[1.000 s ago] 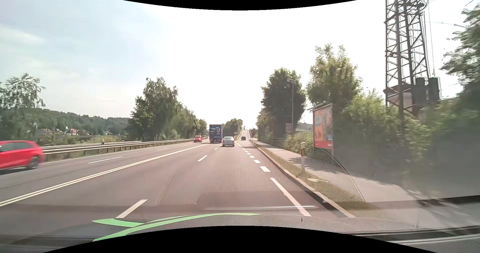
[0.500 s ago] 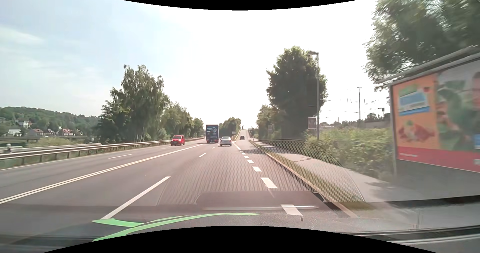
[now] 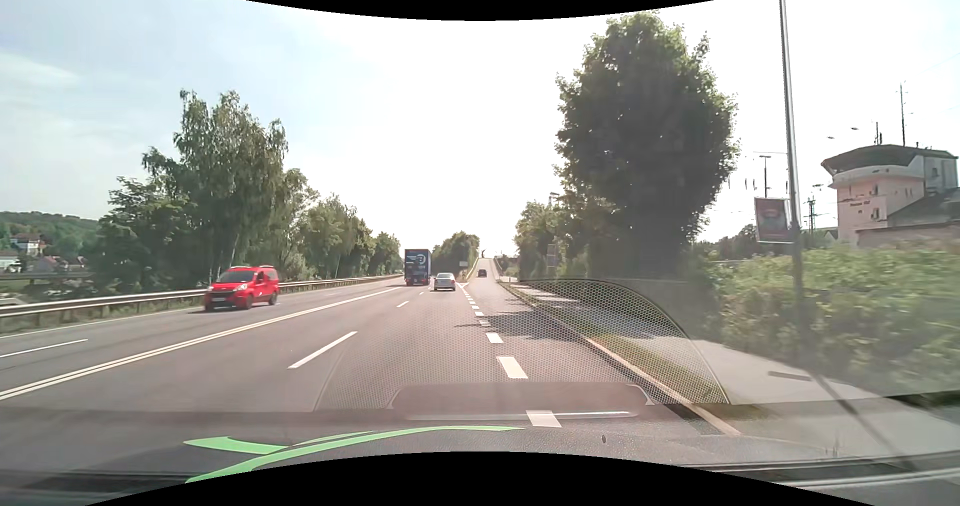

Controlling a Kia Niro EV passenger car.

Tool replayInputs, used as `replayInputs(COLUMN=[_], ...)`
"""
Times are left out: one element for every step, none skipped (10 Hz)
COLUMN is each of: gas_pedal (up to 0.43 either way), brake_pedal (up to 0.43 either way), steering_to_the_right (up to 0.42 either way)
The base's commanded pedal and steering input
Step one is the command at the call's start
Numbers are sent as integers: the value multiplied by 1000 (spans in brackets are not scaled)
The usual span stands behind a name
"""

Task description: Follow the waypoints while adhering to traffic rules and regulations

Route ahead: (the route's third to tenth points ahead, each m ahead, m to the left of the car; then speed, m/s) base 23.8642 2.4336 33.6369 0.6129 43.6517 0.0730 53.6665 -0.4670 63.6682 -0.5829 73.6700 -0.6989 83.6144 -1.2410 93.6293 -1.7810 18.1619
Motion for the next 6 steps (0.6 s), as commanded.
replayInputs(gas_pedal=[0, 0, 0, 0, 0, 0], brake_pedal=[0, 0, 0, 0, 0, 0], steering_to_the_right=[3, 3, 3, 3, 3, 3])
